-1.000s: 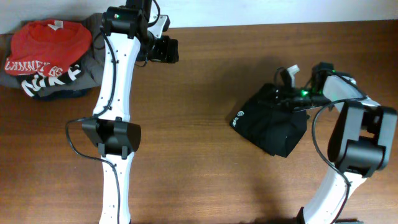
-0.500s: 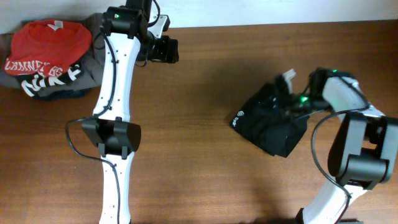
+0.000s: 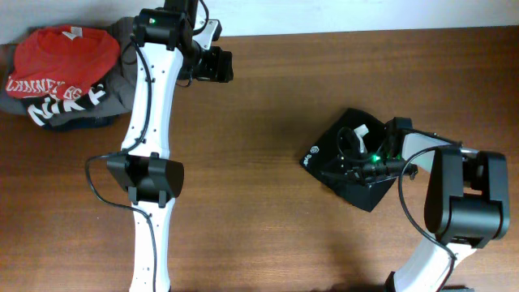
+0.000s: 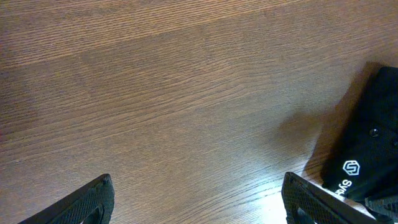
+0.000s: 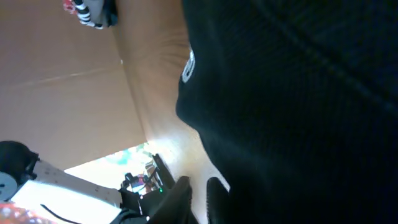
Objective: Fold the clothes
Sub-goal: 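Press the folded bundle flat and lift the right gripper away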
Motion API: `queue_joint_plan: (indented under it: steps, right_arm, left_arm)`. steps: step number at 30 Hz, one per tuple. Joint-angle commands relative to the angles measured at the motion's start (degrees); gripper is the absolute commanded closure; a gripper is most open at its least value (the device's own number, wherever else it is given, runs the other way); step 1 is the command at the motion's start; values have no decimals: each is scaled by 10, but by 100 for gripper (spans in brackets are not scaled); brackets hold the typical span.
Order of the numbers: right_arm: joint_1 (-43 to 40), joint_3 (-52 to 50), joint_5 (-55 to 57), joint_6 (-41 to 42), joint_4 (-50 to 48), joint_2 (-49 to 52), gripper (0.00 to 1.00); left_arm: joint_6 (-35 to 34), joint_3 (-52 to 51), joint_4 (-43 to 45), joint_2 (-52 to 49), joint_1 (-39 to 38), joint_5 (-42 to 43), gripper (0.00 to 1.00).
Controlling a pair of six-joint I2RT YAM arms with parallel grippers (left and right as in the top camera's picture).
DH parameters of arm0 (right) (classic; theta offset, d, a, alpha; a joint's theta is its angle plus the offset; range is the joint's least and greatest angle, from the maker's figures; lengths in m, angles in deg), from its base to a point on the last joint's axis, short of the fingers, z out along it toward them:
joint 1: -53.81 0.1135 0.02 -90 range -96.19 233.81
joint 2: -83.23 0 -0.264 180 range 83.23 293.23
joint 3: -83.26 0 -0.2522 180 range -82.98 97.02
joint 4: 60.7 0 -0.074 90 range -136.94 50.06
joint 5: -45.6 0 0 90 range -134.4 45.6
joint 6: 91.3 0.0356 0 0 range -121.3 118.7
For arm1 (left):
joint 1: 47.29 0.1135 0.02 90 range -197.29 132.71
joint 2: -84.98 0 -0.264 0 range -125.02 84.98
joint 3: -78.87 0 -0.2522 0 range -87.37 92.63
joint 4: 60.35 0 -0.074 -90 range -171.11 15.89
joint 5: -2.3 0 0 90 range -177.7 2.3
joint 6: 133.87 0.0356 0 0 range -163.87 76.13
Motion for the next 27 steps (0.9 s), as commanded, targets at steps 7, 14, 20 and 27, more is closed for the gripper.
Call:
queue_joint_plan:
  steps: [7, 14, 20, 27]
  right_arm:
    - [-24, 83, 59, -1, 116, -48, 91]
    - [-39, 178, 85, -11, 141, -82, 66]
    - [-61, 177, 144, -11, 140, -71, 61]
    - [-61, 177, 174, -16, 101, -14, 57]
  left_arm:
    - [9, -4, 0, -2, -2, -4, 14]
    - [9, -4, 0, -2, -2, -4, 14]
    - [9, -4, 2, -2, -2, -4, 14]
    - [9, -4, 6, -2, -2, -4, 14]
